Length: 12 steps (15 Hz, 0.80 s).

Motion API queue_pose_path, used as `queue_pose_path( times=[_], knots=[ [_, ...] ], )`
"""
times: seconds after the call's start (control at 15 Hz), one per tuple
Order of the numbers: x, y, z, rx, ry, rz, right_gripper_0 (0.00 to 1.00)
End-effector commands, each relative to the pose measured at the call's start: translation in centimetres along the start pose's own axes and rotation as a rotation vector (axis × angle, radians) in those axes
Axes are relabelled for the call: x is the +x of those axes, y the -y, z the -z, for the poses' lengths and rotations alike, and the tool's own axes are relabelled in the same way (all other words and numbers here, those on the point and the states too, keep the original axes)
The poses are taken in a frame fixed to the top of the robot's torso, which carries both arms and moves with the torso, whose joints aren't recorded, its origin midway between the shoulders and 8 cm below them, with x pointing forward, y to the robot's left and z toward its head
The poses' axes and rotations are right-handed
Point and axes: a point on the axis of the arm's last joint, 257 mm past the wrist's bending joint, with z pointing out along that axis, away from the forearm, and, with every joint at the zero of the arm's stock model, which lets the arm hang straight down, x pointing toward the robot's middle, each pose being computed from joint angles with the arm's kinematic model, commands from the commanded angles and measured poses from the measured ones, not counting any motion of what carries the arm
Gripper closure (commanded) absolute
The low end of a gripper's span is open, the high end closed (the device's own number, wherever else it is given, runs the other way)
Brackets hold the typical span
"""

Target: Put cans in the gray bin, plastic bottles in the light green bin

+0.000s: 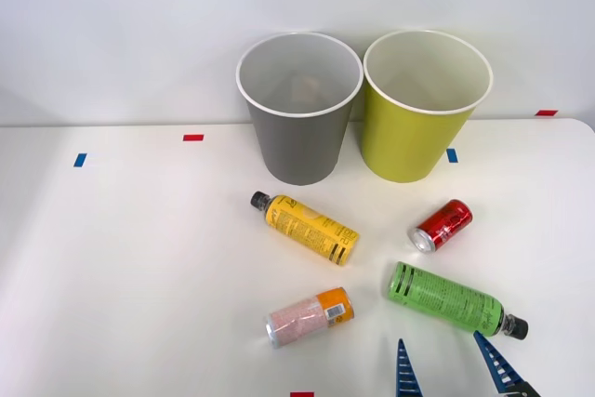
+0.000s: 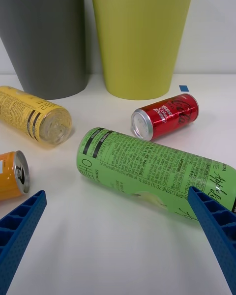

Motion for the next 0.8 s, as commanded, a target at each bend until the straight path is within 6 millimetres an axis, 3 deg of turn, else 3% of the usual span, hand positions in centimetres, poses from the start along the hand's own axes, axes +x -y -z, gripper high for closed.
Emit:
queue_pose_path(
  times=[0.07, 0.8],
  knots=[
    [0.0, 0.0, 0.0, 0.0, 0.0, 0.0, 0.0],
    [0.0, 0.0, 0.0, 0.0, 0.0, 0.0, 0.0]
  ],
)
